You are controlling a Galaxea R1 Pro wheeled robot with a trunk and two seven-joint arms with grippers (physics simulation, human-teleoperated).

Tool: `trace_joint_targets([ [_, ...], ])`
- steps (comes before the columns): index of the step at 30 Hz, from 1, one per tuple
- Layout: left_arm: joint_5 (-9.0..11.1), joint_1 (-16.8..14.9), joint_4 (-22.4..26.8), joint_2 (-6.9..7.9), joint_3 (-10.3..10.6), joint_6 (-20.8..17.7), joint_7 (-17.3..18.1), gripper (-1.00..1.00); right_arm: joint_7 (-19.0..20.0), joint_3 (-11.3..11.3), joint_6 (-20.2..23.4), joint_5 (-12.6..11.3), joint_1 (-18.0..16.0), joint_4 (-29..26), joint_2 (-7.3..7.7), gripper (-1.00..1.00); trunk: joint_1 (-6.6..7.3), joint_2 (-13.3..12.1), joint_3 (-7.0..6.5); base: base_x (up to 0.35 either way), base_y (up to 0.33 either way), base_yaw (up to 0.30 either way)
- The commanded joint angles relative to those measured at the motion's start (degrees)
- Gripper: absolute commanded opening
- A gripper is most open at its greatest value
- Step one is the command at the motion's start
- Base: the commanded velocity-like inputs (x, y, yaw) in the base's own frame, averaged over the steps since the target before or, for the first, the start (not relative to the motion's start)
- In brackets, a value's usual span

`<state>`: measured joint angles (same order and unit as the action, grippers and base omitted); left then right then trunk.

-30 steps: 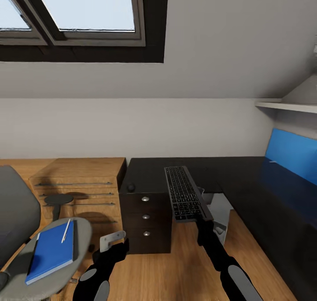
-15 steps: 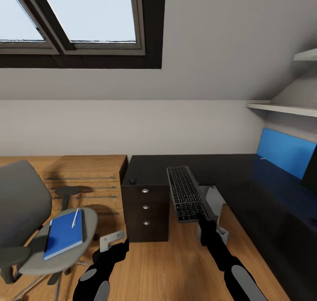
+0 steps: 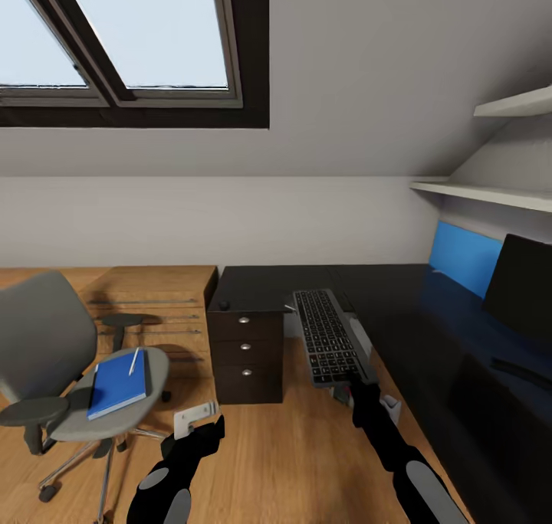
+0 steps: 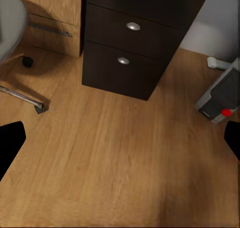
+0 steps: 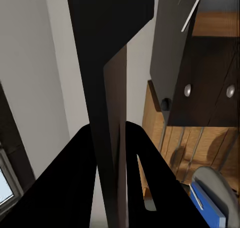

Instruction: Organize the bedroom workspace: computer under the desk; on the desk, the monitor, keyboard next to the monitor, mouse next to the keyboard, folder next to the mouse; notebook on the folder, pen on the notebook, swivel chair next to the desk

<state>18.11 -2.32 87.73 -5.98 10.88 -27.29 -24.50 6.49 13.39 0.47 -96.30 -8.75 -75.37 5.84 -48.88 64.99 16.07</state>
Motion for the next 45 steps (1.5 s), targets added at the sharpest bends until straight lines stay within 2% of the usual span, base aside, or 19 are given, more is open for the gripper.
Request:
trace_joint_targets([
  [1, 0.61, -0.05, 0.08, 0.00, 0.08, -0.13, -0.55, 1.00, 0.53, -0.33, 0.10, -0.73, -0.04, 0.09, 0.24, -1.00, 0.26, -0.36, -0.11, -0.300, -0.232, 0.000],
  [25, 0.61, -0.05, 0.08, 0.00, 0.02, -0.13, -0.55, 1.00, 0.72, -0.55, -0.03, -0.64, -0.04, 1.24, 0.91, -1.00, 5.53, -9.99, -4.42, -0.288, -0.243, 0.000],
  [27, 0.61, -0.05, 0.08, 0.00, 0.02, -0.13, -0.55, 1.00, 0.75, -0.57, 0.01, -0.65, -0.04, 1.52, 0.97, -1.00, 5.53, -9.99, -4.42, -0.285, -0.243, 0.000],
  [30, 0.61, -0.05, 0.08, 0.00, 0.02, -0.20, -0.55, 1.00, 0.73, -2.61, -0.04, -0.71, -0.04, 2.53, 0.93, -1.00, 5.53, -9.99, -4.42, -0.280, -0.243, 0.000],
  [31, 0.64, -0.05, 0.08, 0.00, 0.02, -0.16, -0.55, 1.00, 0.55, -4.14, 0.02, -0.73, -0.04, 3.77, 0.85, -1.00, 5.53, -9.99, -4.42, -0.141, -0.122, 0.000],
  [34, 0.62, -0.05, 0.08, 0.00, 0.02, -0.10, -0.55, 1.00, 0.48, -4.99, 0.15, -0.63, -0.12, 6.75, 1.08, -1.00, 5.53, -9.99, -4.42, -0.052, -0.123, 0.000],
  [36, 0.61, -0.05, 0.08, 0.00, 0.02, -0.09, -0.55, 1.00, 0.43, -5.02, 0.32, -0.57, -0.17, 6.96, 1.81, -1.00, 5.53, -9.99, -4.42, -0.004, -0.274, 0.000],
  [37, 0.61, -0.05, 0.08, 0.00, 0.02, -0.05, -0.55, 1.00, 0.44, -5.03, 0.77, -0.66, -0.31, 8.21, 3.38, -1.00, 5.53, -9.99, -4.42, -0.001, -0.302, 0.000],
  [45, 0.61, -0.05, 0.08, 0.00, 0.02, 0.03, -0.56, 1.00, 0.45, -5.05, 0.97, -0.72, -0.55, 10.63, 4.36, -1.00, 5.53, -9.99, -4.42, 0.000, -0.289, 0.000],
])
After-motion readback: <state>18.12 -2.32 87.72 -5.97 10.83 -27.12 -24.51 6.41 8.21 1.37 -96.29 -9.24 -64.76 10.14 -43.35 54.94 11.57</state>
